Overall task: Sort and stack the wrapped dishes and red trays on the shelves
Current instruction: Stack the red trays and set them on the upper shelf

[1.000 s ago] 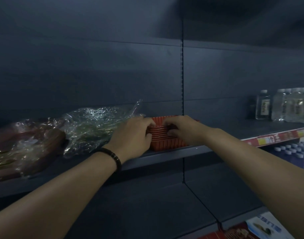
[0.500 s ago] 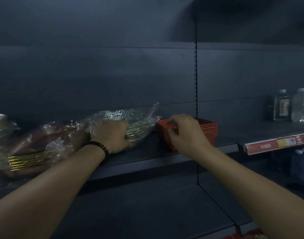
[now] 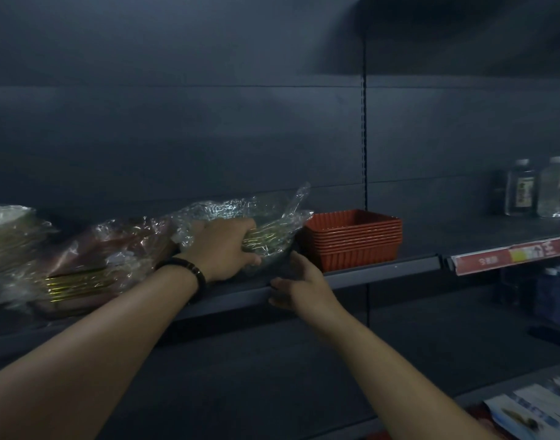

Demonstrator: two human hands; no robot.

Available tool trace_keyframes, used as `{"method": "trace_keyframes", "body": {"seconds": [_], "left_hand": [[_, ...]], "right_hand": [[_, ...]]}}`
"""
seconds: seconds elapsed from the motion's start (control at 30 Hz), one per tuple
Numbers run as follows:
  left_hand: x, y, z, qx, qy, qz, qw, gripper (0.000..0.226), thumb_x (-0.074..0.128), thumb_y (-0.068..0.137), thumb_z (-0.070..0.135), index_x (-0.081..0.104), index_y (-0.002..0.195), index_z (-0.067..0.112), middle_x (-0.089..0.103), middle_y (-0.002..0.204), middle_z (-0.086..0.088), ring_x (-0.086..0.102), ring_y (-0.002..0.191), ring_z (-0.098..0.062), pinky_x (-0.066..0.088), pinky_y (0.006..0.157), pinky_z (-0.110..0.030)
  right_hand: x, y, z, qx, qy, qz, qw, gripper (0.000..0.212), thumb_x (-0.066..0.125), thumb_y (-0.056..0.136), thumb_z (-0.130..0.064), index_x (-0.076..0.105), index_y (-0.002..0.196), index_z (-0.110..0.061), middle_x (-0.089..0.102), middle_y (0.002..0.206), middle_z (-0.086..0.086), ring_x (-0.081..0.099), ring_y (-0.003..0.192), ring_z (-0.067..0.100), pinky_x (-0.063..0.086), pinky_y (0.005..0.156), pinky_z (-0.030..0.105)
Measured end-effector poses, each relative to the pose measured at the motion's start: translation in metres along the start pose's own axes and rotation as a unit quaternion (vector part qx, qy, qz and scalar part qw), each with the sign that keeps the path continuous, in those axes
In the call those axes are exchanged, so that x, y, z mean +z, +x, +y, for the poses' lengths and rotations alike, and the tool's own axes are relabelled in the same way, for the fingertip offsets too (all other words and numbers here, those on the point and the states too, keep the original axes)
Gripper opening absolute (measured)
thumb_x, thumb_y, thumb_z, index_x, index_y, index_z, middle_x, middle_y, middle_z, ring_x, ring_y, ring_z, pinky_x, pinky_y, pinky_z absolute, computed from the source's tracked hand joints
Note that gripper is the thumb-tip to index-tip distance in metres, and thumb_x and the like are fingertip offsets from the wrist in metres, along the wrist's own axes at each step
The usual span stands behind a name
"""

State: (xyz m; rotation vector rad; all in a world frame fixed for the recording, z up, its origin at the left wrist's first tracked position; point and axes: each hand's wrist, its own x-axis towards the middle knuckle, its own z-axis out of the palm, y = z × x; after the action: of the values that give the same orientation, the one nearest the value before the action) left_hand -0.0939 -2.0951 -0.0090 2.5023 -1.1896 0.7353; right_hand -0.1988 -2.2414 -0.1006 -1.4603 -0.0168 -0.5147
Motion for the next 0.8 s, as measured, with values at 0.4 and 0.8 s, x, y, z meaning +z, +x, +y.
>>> {"method": "trace_keyframes", "body": {"seconds": [0.4,0.8], "left_hand": [[0.000,-0.010,0.011,0.027,-0.017,0.003,1.000,0.037,0.079,0.086,0.053,0.050,0.100,0.035,0.048,0.089,0.019,0.044,0.107,-0.020,0.034,0.104,-0.048],[-0.013,-0.004,0.023,0.010,0.002,-0.049,0.999,0.039,0.079,0.087,0.055,0.048,0.102,0.036,0.055,0.099,0.016,0.053,0.106,-0.019,0.039,0.098,-0.042]], "right_hand": [[-0.002,-0.011,0.001,-0.011,-0.009,0.021,1.000,0.058,0.058,0.099,0.001,0.051,0.149,-0.028,0.067,0.134,0.000,0.067,0.121,0.028,0.063,0.083,0.037],[-0.012,-0.009,0.003,-0.034,-0.043,0.022,0.998,0.054,0.058,0.098,0.004,0.058,0.138,-0.032,0.071,0.121,-0.006,0.071,0.105,0.020,0.061,0.078,0.036]]}}
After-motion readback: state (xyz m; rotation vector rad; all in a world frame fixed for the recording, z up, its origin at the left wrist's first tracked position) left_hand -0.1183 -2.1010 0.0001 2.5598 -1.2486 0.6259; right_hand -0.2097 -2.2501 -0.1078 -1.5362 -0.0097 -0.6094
